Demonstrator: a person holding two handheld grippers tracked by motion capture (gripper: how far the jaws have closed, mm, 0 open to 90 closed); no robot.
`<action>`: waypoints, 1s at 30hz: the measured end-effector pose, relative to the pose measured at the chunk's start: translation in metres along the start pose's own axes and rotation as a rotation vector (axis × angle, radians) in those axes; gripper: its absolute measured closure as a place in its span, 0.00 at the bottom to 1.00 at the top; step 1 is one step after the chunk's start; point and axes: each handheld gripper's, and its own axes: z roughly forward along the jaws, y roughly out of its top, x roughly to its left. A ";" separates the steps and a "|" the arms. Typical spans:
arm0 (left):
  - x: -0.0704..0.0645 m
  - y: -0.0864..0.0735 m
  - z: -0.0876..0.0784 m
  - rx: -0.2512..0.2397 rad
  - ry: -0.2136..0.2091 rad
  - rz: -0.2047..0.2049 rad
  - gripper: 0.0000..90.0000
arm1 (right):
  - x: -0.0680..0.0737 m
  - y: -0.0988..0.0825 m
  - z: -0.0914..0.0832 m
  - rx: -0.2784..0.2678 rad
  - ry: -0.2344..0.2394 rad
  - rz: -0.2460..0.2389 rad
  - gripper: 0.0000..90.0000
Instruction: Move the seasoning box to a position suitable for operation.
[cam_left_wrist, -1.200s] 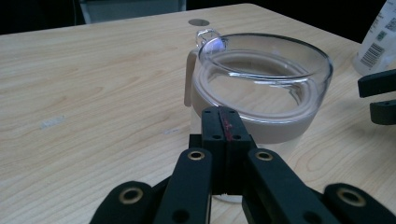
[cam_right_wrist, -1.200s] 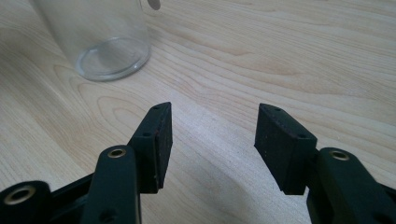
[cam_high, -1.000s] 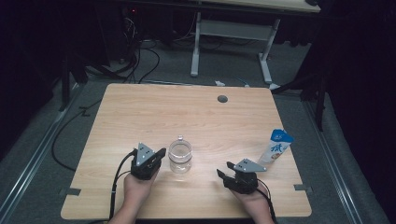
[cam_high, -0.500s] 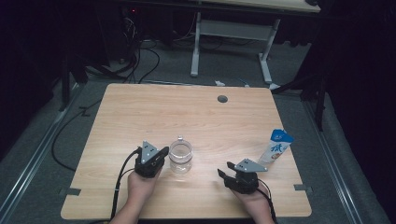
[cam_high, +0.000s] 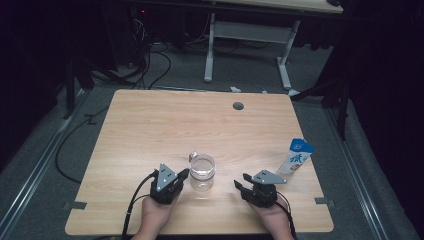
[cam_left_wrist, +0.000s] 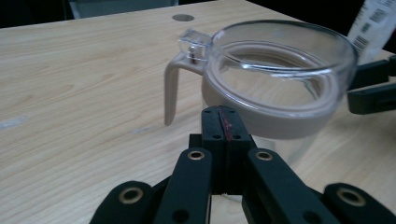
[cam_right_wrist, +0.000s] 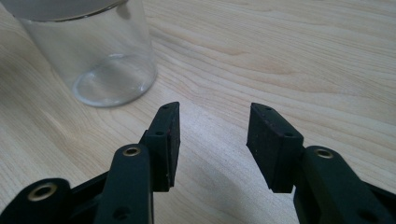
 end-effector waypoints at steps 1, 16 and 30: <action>-0.002 0.000 0.000 0.003 -0.006 0.003 1.00 | 0.000 0.000 0.000 0.000 0.000 0.001 0.62; -0.027 0.001 0.009 0.023 -0.076 0.032 1.00 | 0.000 0.000 0.000 -0.001 -0.002 -0.001 0.63; -0.014 0.006 0.003 0.026 -0.065 0.054 0.93 | -0.001 0.003 -0.001 -0.018 -0.039 0.007 0.64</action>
